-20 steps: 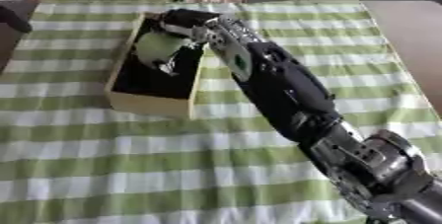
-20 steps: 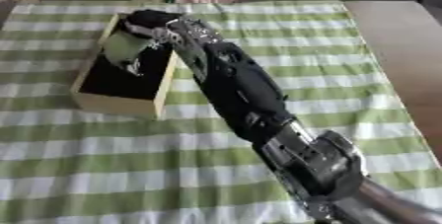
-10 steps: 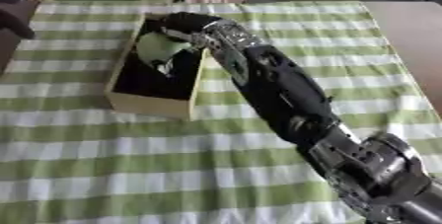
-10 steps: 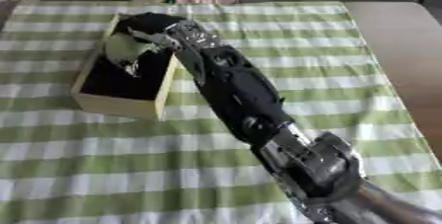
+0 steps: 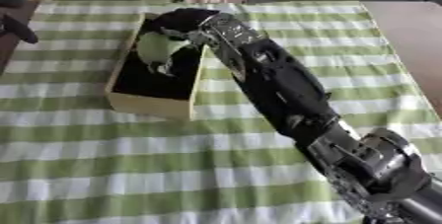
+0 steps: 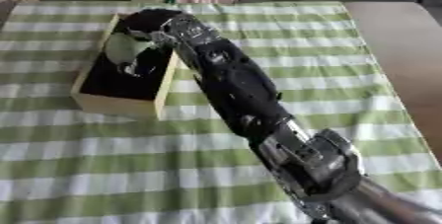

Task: Pick up objects on the table and place them in the box.

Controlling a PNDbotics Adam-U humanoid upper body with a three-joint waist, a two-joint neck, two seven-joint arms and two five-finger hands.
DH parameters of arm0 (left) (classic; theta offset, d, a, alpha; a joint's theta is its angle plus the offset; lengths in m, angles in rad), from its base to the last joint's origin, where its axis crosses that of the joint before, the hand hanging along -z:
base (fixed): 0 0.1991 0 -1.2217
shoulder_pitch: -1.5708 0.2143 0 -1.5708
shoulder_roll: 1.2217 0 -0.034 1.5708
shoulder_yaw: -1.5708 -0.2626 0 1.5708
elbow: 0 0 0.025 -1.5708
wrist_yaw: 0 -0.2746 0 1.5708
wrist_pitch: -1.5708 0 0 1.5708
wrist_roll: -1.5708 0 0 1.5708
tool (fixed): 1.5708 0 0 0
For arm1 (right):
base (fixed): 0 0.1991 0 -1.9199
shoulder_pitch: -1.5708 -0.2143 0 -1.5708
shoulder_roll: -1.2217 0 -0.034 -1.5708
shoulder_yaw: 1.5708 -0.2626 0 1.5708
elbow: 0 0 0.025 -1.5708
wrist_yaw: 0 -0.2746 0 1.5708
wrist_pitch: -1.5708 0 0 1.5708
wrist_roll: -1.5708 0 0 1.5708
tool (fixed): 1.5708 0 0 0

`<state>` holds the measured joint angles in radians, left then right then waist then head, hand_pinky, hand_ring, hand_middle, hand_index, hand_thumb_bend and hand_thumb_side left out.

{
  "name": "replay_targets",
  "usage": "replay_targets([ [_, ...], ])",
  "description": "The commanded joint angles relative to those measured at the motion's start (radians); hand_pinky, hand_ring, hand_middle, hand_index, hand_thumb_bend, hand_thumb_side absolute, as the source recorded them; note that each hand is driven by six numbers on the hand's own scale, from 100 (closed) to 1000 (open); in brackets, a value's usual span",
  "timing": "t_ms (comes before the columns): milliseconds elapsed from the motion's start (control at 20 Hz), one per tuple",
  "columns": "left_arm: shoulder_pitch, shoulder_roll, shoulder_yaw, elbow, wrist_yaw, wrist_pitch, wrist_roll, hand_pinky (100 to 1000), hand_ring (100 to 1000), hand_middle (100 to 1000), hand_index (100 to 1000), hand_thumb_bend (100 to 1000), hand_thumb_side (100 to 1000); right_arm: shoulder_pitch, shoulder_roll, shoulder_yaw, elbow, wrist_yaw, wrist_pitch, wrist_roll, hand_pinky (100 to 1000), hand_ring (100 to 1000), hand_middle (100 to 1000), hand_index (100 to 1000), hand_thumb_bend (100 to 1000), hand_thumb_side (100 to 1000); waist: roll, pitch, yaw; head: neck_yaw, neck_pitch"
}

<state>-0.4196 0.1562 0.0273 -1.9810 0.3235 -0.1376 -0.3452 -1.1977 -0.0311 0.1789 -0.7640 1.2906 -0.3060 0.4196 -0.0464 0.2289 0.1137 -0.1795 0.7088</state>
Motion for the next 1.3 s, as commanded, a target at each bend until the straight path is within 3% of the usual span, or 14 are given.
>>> replay_targets([
  [50,-0.006,0.001,0.003,-0.019,0.000,0.003,-0.004,511,700,669,797,119,751,-0.029,-0.006,-0.008,-0.039,0.017,0.005,-0.014,940,887,860,945,310,703,0.004,-0.016,-0.001,-0.003,-0.008],
  [150,-0.006,0.001,0.004,-0.019,-0.001,0.004,-0.005,511,700,670,797,118,751,-0.030,-0.005,-0.004,-0.047,0.026,0.009,-0.022,945,889,870,967,341,685,0.005,-0.016,0.000,-0.004,-0.008],
  [250,-0.006,0.000,0.004,-0.019,-0.001,0.004,-0.007,512,700,670,796,116,749,-0.031,-0.001,-0.001,-0.047,0.033,0.002,-0.023,939,884,870,973,331,500,0.004,-0.016,0.001,-0.006,-0.009],
  [300,-0.006,-0.001,0.003,-0.019,-0.001,0.004,-0.008,512,700,670,796,116,749,-0.031,0.002,-0.001,-0.043,0.030,-0.007,-0.017,938,883,869,973,331,487,0.004,-0.016,0.001,-0.006,-0.009],
  [350,-0.006,-0.001,0.004,-0.019,-0.001,0.004,-0.009,512,700,670,796,117,750,-0.030,0.003,-0.003,-0.042,0.023,-0.011,-0.014,925,869,857,972,316,542,0.004,-0.016,0.001,-0.006,-0.010],
  [500,-0.006,-0.002,0.004,-0.019,-0.001,0.006,-0.009,512,700,670,796,119,750,-0.028,0.003,-0.008,-0.047,-0.004,-0.009,-0.010,913,860,841,963,267,594,0.003,-0.016,0.001,-0.004,-0.013],
  [550,-0.005,-0.002,0.004,-0.019,-0.001,0.006,-0.009,512,700,670,796,119,750,-0.028,0.001,-0.009,-0.055,-0.017,-0.007,-0.010,906,855,833,960,200,639,0.003,-0.016,0.001,-0.003,-0.012],
  [600,-0.005,-0.002,0.004,-0.019,-0.001,0.006,-0.009,512,700,670,796,119,750,-0.028,0.000,-0.009,-0.065,-0.030,-0.003,-0.010,906,855,832,960,246,594,0.002,-0.016,0.000,-0.001,-0.012],
  [1100,-0.001,0.006,0.006,-0.019,-0.007,0.002,-0.005,513,701,671,796,113,746,-0.036,-0.114,-0.011,-0.281,-0.227,0.046,0.027,876,819,791,920,104,594,0.000,-0.026,-0.018,0.020,-0.001],
  [1300,-0.004,0.012,0.007,-0.019,-0.010,-0.005,0.000,513,701,671,796,107,741,-0.019,-0.175,-0.021,-0.386,-0.331,0.086,0.036,839,792,768,904,100,610,0.003,-0.028,-0.027,0.031,0.002],
])
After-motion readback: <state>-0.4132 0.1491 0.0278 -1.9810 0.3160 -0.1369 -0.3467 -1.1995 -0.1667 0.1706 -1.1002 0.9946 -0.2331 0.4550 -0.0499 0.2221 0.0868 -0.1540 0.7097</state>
